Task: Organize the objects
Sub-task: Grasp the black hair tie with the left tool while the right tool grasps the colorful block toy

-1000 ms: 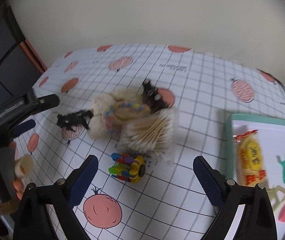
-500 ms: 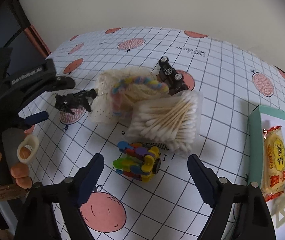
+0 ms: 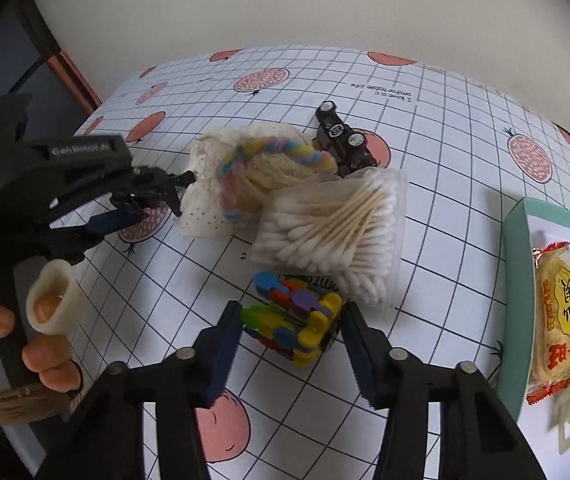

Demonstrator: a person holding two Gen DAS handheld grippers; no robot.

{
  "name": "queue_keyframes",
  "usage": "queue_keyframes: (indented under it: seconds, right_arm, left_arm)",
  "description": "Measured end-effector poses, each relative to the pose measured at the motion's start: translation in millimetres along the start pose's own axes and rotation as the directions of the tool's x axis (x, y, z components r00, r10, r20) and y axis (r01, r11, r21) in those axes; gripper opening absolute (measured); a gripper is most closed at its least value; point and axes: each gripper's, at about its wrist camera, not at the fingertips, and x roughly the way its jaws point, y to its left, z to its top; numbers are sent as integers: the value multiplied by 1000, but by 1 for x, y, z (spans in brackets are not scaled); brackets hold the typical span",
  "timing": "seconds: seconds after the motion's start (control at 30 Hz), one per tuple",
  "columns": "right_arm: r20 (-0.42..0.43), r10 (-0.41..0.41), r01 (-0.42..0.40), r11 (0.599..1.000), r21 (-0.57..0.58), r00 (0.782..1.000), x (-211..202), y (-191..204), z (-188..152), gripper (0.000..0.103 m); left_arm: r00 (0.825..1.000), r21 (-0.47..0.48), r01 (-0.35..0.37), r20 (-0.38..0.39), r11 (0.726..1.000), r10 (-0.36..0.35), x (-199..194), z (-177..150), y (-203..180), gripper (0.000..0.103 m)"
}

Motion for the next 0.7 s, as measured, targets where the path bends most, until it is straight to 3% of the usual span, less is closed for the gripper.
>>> queue_keyframes:
  seconds: [0.4,0.7]
  right_arm:
    - [2,10,-10,1000,25,1000,-6,-8,1,52]
    - [33,34,-35,999,27,999,-27,-7,5,52]
  left_arm:
    - [998,-3,47,40,999,-47,-17,6,5,27]
    - [993,9,76,90,997,-77,-44,17,-1,27]
